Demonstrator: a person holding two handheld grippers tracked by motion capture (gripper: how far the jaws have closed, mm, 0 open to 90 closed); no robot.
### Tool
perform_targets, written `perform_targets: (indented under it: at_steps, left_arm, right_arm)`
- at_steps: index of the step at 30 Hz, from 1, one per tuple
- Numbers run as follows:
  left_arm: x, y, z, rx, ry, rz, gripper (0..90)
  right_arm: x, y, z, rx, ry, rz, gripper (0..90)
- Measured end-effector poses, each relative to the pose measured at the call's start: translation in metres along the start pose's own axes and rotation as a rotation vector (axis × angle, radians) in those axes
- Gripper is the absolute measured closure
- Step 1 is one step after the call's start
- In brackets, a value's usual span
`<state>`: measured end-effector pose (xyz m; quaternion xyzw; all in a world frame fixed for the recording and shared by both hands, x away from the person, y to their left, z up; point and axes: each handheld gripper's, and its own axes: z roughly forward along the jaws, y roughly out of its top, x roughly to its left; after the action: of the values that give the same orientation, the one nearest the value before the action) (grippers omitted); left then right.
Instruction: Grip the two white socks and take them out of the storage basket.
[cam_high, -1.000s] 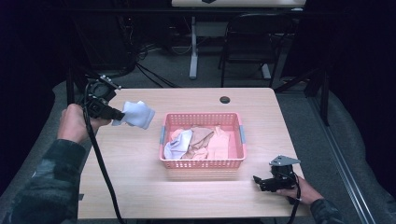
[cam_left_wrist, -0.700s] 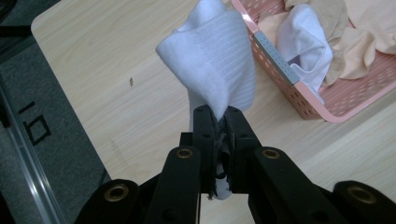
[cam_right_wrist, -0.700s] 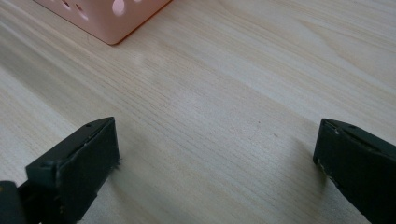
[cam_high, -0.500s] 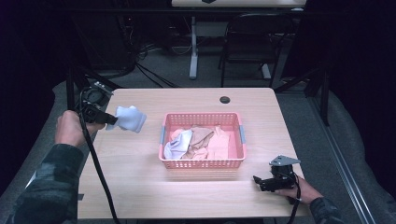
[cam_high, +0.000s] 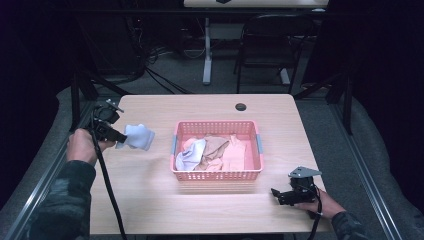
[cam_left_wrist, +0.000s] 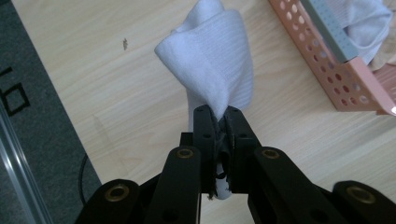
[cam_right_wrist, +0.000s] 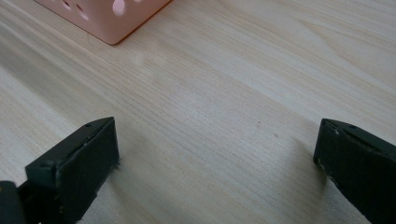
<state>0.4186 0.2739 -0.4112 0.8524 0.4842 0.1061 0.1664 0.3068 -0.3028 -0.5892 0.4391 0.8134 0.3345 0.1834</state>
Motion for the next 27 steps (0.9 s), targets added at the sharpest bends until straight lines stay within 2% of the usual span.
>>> perform_targets:
  at_steps: [3, 11, 16, 23, 27]
  left_arm:
    - [-0.001, -0.003, 0.013, 0.013, -0.008, -0.005, 85.1]
    - [-0.002, -0.011, 0.050, 0.083, -0.027, 0.006, 85.0]
    - [-0.001, -0.023, 0.070, 0.103, -0.065, -0.047, 85.0]
    - [0.004, -0.035, 0.092, 0.119, -0.103, -0.087, 83.9]
    - [0.007, -0.040, 0.099, 0.116, -0.115, -0.129, 78.2]
  right_arm:
    - [0.000, 0.000, 0.000, -0.003, 0.002, 0.000, 0.0]
    - [0.000, -0.001, 0.000, -0.005, -0.001, 0.001, 0.0]
    - [0.001, -0.001, -0.001, -0.005, -0.006, 0.005, 0.0]
    - [0.001, -0.001, -0.001, -0.005, -0.006, 0.004, 0.0]
    - [0.001, -0.001, -0.001, -0.005, -0.006, 0.004, 0.0]
